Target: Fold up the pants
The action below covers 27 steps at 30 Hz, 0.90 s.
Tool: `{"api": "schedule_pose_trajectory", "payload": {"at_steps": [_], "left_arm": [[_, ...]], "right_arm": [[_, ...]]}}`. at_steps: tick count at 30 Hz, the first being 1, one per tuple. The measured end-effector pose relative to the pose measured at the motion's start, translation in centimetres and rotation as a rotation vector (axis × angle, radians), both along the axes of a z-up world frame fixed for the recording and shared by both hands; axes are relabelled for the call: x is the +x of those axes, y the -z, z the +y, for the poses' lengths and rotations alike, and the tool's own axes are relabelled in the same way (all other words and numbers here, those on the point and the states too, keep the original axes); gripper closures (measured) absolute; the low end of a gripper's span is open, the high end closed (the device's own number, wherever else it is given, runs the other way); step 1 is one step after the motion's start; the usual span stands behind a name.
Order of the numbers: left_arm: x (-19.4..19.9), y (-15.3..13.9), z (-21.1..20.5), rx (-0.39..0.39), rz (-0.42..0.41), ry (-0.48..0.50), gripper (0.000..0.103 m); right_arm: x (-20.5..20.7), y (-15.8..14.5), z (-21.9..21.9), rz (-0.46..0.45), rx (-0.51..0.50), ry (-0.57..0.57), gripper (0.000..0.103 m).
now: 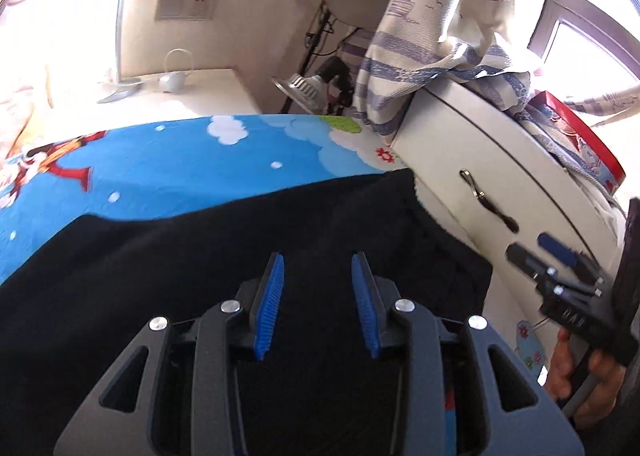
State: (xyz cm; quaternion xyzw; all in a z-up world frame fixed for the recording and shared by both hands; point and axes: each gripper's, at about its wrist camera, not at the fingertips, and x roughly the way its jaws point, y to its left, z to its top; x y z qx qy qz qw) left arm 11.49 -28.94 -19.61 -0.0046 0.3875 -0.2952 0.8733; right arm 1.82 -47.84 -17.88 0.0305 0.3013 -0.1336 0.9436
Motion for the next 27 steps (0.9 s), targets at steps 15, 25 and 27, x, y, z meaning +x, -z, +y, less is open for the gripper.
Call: {"api": "schedule_pose_trajectory", "payload": {"at_steps": [15,25,27], "left_arm": [[-7.7,5.5,33.6,0.085,0.065,-0.717,0.068],[-13.5,6.4,54.1,0.047,0.04,-1.093,0.096],[-14.4,5.1,54.9,0.006,0.0,-1.151,0.101]], "right_arm": [[10.3,8.2,5.9,0.339,-0.074,-0.214,0.005],[9.9,0.0,23.8,0.202,-0.104,-0.585,0.005],[9.9,0.2,29.7,0.218,-0.092,-0.686,0.005]]}}
